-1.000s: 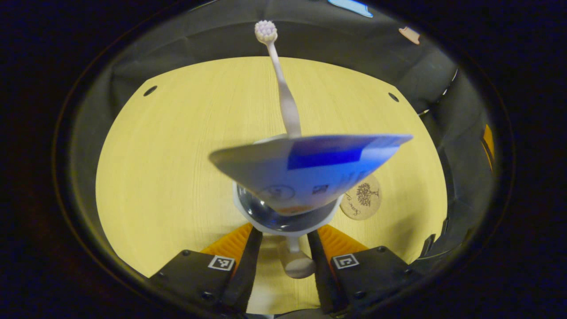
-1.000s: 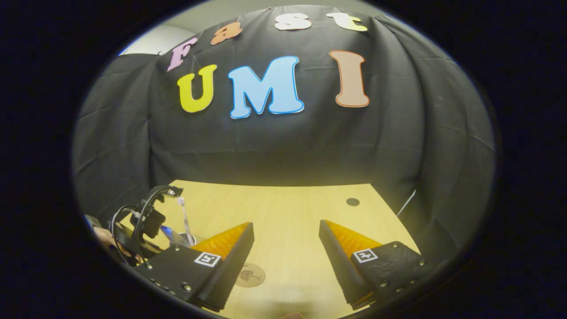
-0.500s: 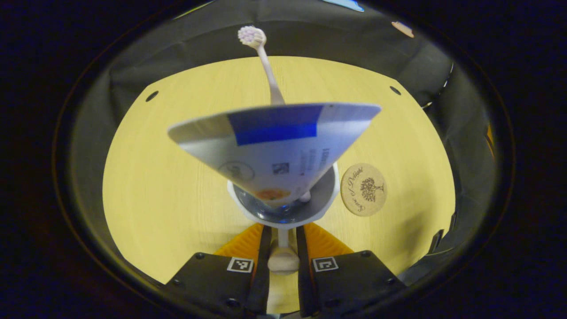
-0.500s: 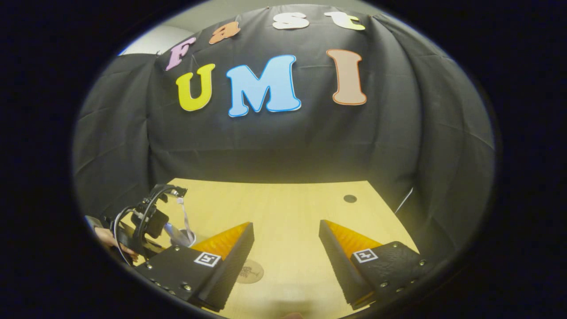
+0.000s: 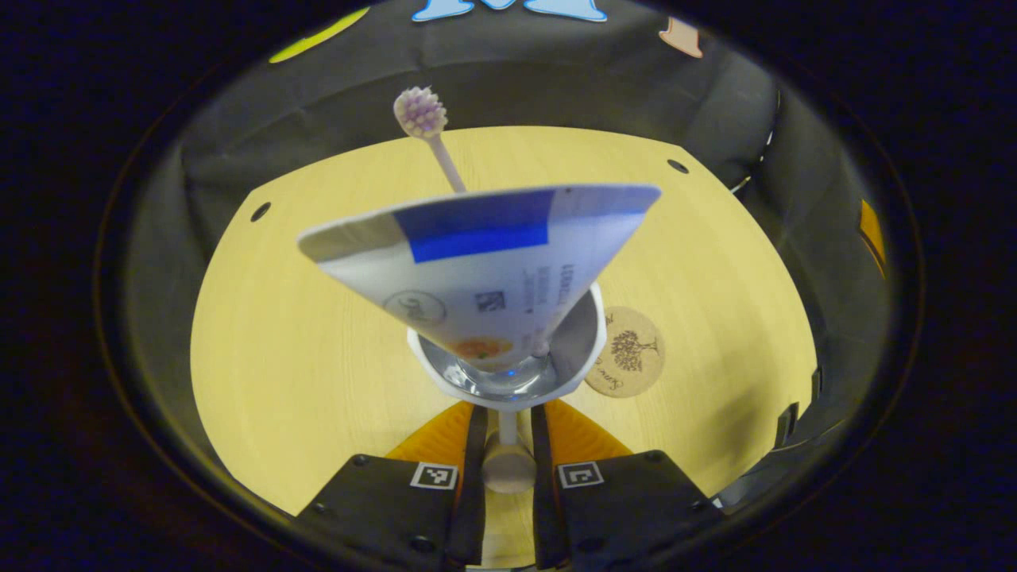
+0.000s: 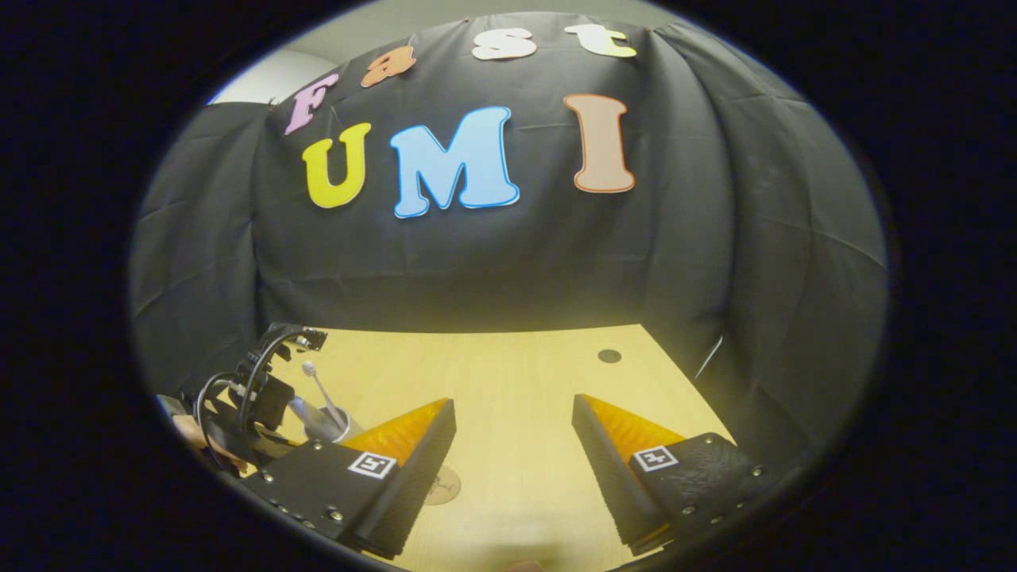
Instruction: Put the toothbrush and toothpaste on the desktop into the cup, then pick up the cup and place it on the coaster on the desktop.
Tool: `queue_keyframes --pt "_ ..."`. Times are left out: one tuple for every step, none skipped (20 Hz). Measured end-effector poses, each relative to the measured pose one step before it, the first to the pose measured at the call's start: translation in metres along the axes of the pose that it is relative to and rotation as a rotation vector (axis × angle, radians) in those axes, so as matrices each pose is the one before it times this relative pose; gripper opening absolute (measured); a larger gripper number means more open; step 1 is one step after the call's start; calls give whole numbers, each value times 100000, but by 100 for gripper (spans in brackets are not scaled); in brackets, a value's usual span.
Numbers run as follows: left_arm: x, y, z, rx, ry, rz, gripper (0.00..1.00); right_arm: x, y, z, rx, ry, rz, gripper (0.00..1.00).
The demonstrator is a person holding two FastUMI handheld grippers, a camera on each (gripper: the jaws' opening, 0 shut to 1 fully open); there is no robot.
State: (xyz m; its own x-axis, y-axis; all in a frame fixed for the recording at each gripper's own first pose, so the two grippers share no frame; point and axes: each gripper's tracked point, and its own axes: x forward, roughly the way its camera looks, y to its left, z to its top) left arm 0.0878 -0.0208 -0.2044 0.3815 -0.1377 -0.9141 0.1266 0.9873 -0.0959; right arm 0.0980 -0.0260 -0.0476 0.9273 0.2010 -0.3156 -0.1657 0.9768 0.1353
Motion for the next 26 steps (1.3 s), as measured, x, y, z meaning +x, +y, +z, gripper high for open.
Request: queue_keyframes --pt "-48 -671 34 624 124 -1174 31 -112 -221 36 283 -176 -408 93" --pt "18 -511 122 685 -35 -842 31 -182 -132 37 275 -167 -149 93" --pt "104 -854 -90 764 -26 -862 30 -93 -151 -20 165 -141 -252 93" --pt "-25 -714 120 823 364 -874 31 -159 -193 9 9 -199 -365 93" --pt "-43 -810 -54 850 439 -917 31 -158 -227 -22 -2 32 -327 93" --pt "52 -646 81 1187 630 -908 31 -163 -211 -168 133 46 -270 93" --pt "132 -843 0 1117 763 -801 30 -84 -279 -41 267 157 -341 93" --pt "181 -433 2 879 714 -630 31 -202 -209 -79 303 168 -413 93" --pt "182 -609 -30 638 691 -545 31 -134 -271 -30 340 213 -429 93" --pt "217 -448 216 554 493 -538 30 -113 -271 -90 336 5 -480 93" --pt "243 -393 -34 717 492 -313 31 -78 -372 -87 288 270 -598 93" --pt "252 -331 199 795 556 -51 31 -62 -328 -149 245 95 -548 93" --pt "192 -439 -69 883 681 -176 31 -102 -383 -26 244 247 -687 93" --pt "225 -176 101 691 701 -318 31 -95 -340 -96 322 226 -665 93" --pt "181 -408 -27 750 735 -376 32 -94 -411 -25 370 229 -652 93" --pt "139 -269 63 581 557 -261 31 -18 -337 -42 412 -16 -771 93" --pt "-81 83 55 842 485 -127 32 -128 -328 108 331 -86 -792 93" --pt "-13 -52 142 833 310 16 31 -179 -393 -15 235 -164 -876 93" --pt "40 -225 -207 650 427 -15 31 -130 -400 137 164 -14 -887 93" --pt "347 -243 -129 201 744 -52 31 -159 -329 -112 63 91 -865 93" --pt "176 -261 -232 1 539 -130 31 -176 -339 25 -79 4 -900 93" --pt "180 -8 46 188 529 20 31 -187 -336 36 -117 34 -890 93" --pt "344 99 -83 243 611 430 31 -103 -298 -130 -11 100 -798 93" --pt "277 57 -88 -112 858 314 31 -170 -199 56 155 -118 -591 93" --pt "62 -123 13 385 -619 398 31 -182 -104 6 300 13 -303 88" --pt "128 -98 19 543 616 439 32 -245 -52 -33 428 -104 -115 88"
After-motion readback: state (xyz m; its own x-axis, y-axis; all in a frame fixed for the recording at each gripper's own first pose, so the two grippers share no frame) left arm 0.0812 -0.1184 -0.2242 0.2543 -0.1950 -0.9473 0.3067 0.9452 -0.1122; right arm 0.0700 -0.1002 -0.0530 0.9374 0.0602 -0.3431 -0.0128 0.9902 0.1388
